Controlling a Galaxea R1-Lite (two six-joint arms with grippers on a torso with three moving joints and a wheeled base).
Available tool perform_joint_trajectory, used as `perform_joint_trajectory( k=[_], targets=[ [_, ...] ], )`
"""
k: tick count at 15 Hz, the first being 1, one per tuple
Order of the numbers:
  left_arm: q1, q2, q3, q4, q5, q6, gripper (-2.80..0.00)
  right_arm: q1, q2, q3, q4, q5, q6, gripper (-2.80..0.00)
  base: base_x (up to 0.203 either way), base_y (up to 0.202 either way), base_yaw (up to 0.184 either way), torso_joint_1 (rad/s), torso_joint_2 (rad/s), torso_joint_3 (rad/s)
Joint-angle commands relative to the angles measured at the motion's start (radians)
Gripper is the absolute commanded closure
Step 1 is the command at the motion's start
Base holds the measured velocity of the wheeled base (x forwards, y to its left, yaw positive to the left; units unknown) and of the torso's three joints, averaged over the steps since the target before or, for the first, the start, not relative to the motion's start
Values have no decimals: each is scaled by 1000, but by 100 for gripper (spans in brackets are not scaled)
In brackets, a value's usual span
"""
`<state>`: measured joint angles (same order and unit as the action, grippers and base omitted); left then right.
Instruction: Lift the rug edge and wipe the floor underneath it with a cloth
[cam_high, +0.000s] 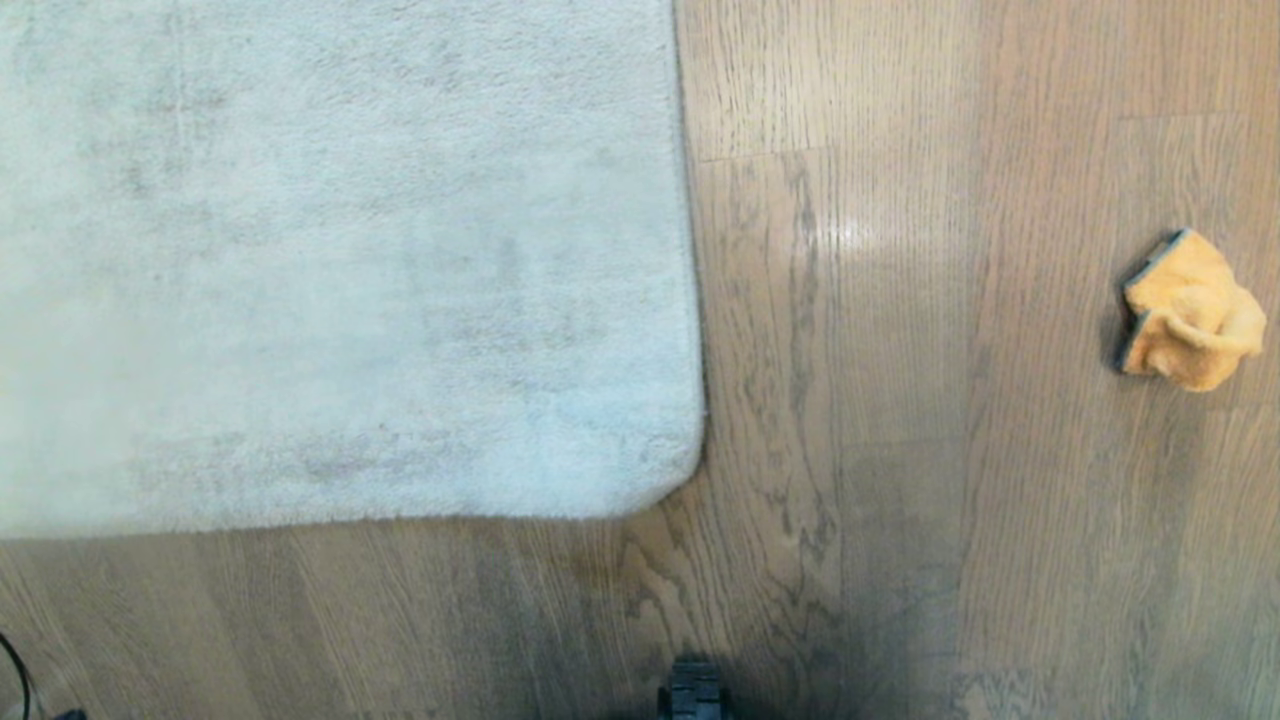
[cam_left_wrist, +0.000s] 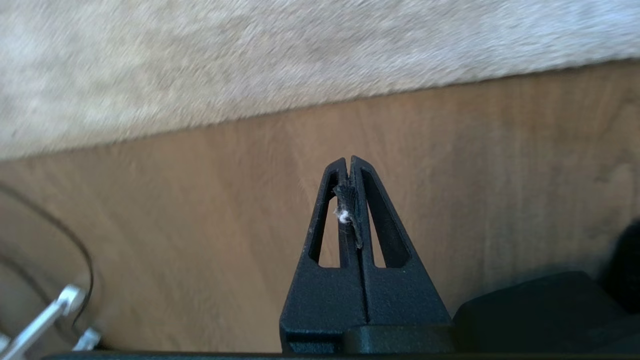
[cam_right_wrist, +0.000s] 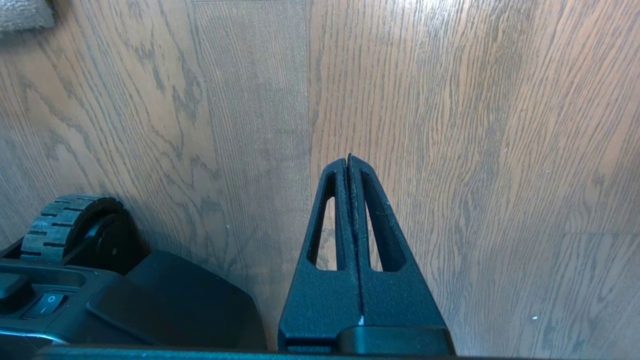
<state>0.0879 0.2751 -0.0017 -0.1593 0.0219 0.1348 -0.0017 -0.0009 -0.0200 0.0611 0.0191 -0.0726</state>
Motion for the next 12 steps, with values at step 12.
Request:
perform_joint_trajectory(
  k=[12],
  targets=[
    [-89, -275, 0, 158, -19, -112, 0, 0, 2, 0, 0, 1, -1, 0, 0, 0, 0, 0, 0, 0]
  ],
)
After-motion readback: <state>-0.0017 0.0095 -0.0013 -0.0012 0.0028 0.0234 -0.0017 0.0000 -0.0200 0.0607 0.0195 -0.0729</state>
